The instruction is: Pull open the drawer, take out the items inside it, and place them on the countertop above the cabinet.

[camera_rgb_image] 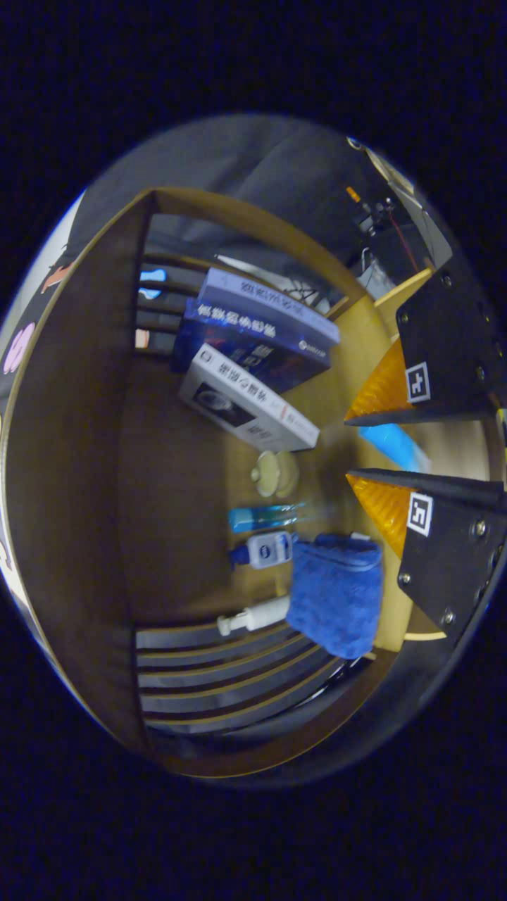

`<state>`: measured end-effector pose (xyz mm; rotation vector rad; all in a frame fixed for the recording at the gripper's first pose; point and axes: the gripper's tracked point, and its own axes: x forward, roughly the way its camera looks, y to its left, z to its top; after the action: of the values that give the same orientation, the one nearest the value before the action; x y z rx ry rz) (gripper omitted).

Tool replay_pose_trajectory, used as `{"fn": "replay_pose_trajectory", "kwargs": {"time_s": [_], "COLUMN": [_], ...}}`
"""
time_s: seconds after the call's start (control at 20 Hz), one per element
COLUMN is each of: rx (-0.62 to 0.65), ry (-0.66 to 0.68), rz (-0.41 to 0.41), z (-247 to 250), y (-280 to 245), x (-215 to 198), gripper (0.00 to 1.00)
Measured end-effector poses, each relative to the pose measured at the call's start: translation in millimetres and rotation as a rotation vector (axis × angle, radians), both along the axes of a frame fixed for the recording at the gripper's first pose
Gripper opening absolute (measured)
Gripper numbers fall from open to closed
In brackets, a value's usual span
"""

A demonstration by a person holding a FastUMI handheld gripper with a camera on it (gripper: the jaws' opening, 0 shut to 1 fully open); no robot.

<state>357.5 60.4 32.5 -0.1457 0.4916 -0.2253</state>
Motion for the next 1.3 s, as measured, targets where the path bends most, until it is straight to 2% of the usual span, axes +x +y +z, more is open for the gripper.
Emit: {"fn": "replay_pose_trajectory", "kwargs": {"time_s": [0.45, 0.8, 1.05, 1.3], "rx": [0.005, -0.006, 0.076, 0.095], "ry": [0.108, 0.154, 0.204, 0.196], "rz": [-0.041, -0.072, -0.130, -0.109], "z": [-76.8, -92.7, -116.4, -124.3], "y": [-13.0, -25.6, -36.1, -37.0], "x": [-6.5, -23.0, -32.8, -16.2], "gripper": [0.32, 0.32, 0.32, 0.32]}}
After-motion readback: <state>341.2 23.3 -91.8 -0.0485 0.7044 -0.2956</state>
